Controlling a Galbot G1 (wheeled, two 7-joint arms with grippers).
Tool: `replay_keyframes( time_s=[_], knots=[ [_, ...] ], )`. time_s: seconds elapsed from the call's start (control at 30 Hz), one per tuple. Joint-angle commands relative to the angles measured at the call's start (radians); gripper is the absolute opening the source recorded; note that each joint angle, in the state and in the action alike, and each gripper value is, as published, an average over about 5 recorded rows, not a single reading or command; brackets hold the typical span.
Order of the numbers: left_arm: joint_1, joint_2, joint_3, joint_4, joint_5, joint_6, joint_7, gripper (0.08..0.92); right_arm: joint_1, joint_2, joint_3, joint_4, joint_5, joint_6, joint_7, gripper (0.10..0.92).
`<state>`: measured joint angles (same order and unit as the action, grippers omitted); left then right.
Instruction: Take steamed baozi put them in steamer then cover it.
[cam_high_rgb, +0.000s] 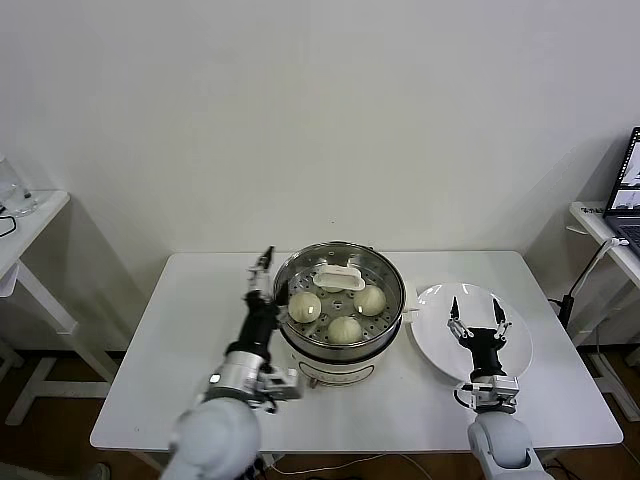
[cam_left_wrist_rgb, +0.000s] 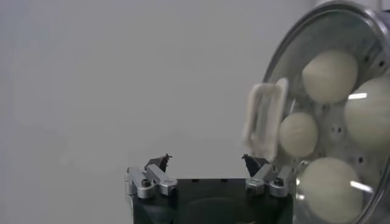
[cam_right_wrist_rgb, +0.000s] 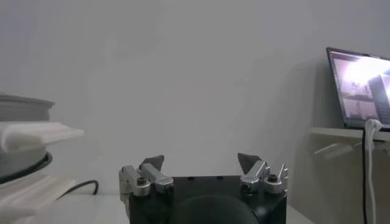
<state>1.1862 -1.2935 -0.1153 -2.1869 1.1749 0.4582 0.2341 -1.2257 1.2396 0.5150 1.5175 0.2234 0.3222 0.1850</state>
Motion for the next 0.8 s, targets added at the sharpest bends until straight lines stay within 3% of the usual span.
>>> replay_keyframes(
  time_s=[0.03, 0.3, 0.8],
  knots=[
    [0.078, 0.073, -0.427, 0.110, -1.023, -0.276, -0.318, 0.823, -0.037, -0.011, 0.014, 0.076, 0.115, -0.093, -0.023, 0.823],
    [0.121, 0.066, -0.486, 0.274, -1.197, -0.482, -0.209, 0.823, -0.086, -0.014, 0.016, 0.119, 0.124, -0.114, -0.022, 0.823],
    [0.181, 0.048, -0.463, 0.310, -1.193, -0.564, -0.159, 0.823, -0.156, 0.001, 0.030, 0.163, 0.105, -0.122, -0.017, 0.823]
  ],
)
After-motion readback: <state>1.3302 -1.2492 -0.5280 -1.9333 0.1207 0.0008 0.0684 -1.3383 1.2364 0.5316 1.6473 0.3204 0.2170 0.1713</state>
